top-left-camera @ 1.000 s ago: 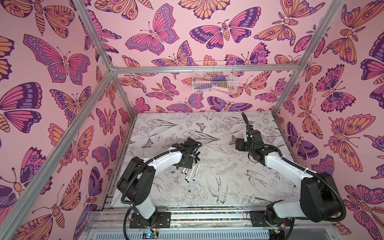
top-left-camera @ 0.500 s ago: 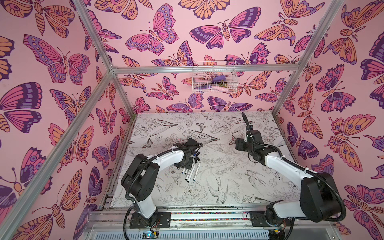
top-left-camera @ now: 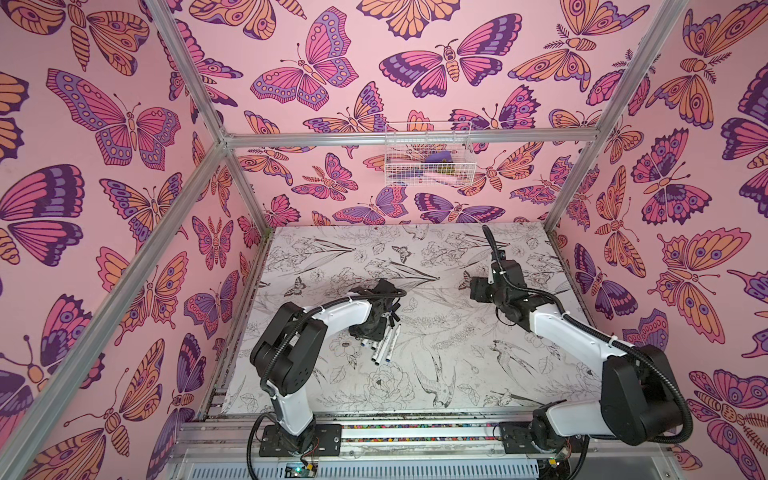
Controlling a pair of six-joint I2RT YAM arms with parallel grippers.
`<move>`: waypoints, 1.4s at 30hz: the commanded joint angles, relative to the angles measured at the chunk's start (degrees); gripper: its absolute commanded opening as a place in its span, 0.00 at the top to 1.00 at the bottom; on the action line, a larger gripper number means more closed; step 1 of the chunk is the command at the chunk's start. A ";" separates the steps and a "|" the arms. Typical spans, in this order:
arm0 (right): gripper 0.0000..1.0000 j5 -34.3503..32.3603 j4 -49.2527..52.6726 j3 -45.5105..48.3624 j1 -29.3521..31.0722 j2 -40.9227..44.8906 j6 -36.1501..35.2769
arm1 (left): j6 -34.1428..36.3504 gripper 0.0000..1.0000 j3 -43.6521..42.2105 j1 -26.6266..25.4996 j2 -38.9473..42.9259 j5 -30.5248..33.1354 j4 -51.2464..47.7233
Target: Insert the pens into the pen caps
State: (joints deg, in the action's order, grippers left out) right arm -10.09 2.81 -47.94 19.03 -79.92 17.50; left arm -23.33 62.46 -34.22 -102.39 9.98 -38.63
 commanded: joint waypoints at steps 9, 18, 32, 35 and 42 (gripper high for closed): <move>0.23 -2.18 0.42 -1.12 1.02 2.40 -0.50 | -1.09 0.67 -2.09 1.61 -0.85 -4.91 -0.50; 0.23 -4.42 0.24 -0.75 1.10 2.79 0.18 | 1.65 0.82 -0.76 1.60 -0.79 -8.73 -0.47; 0.23 -4.06 1.12 -1.73 1.10 3.07 1.45 | 9.12 1.00 1.72 0.65 2.82 -14.23 -1.36; 0.24 0.99 1.59 -3.25 1.75 2.93 2.25 | 10.73 1.00 2.38 0.69 7.31 -11.05 -0.95; 0.28 23.33 0.76 -9.17 8.66 0.15 2.42 | 11.54 1.00 -3.32 0.65 19.40 -14.93 15.02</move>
State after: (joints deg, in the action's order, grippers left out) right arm 0.80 4.10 -54.00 25.15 -78.50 19.33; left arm -12.38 62.02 -33.50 -86.00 -2.68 -31.62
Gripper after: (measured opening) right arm 0.721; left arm 0.155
